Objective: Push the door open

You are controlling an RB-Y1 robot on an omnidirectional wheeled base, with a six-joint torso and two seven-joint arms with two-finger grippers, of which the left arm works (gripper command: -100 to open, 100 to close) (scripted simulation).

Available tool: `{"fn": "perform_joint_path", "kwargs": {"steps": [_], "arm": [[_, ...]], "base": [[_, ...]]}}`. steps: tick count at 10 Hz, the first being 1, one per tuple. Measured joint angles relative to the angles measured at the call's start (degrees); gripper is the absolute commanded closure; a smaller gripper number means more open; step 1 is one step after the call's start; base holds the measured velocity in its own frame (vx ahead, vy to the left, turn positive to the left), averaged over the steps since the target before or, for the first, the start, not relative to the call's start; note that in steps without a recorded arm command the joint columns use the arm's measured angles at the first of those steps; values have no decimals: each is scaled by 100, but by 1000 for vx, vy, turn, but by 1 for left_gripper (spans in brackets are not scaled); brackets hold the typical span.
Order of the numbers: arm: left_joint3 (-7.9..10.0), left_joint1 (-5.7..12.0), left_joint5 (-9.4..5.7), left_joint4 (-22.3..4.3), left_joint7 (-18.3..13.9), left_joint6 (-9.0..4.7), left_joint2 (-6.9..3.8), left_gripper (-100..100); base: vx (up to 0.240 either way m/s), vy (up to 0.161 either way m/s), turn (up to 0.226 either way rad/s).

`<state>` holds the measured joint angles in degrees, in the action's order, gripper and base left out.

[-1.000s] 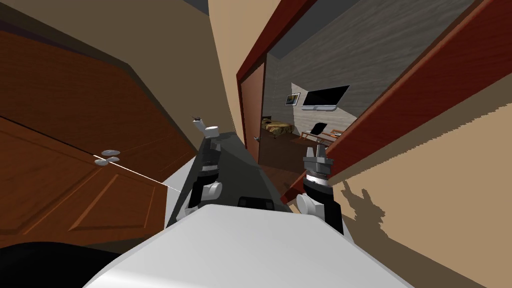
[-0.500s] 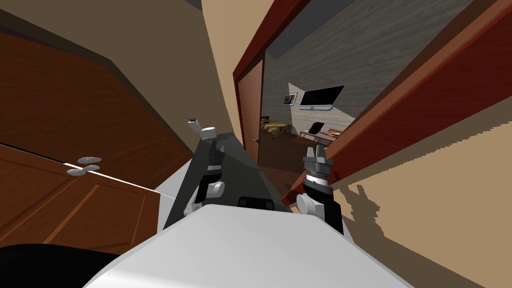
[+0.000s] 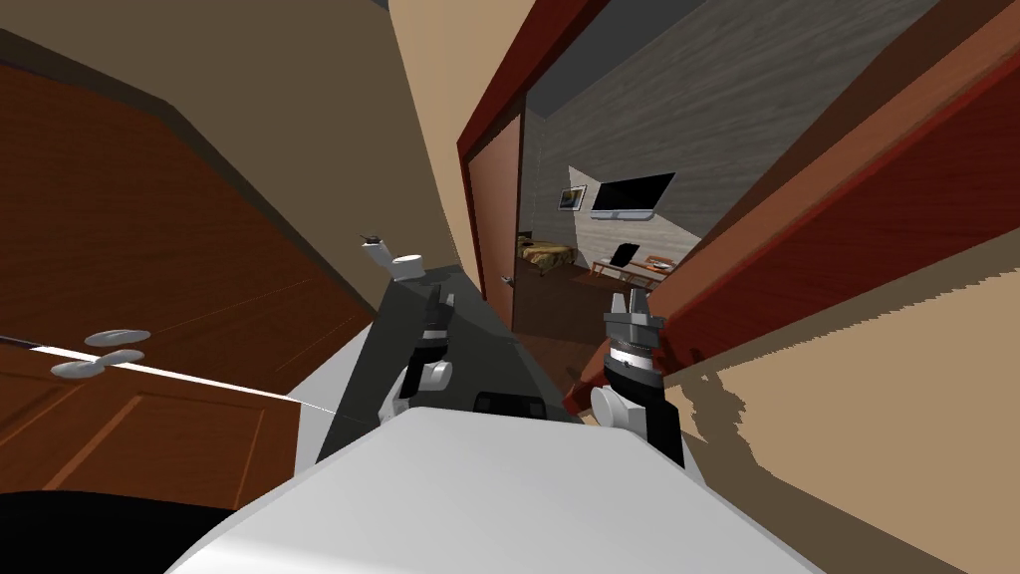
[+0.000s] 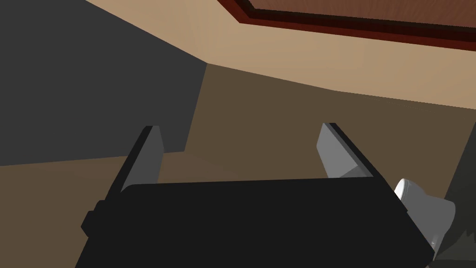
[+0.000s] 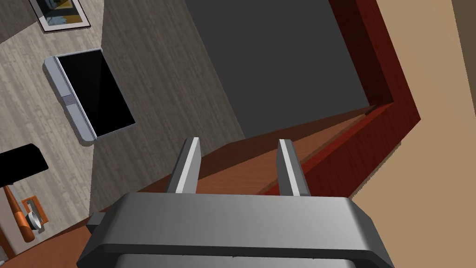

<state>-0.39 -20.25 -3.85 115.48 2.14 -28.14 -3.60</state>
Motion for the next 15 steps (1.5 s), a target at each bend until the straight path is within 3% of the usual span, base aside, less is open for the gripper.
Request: {"fn": "perform_joint_path", "kwargs": {"steps": [4,15], "arm": [[-121,167,22,-499,-85,-140,-68,-100],[-467,866,97,-2188,-328,-531,-195,-100]], "base": [[86,68,-85],[86,78,-103]]}}
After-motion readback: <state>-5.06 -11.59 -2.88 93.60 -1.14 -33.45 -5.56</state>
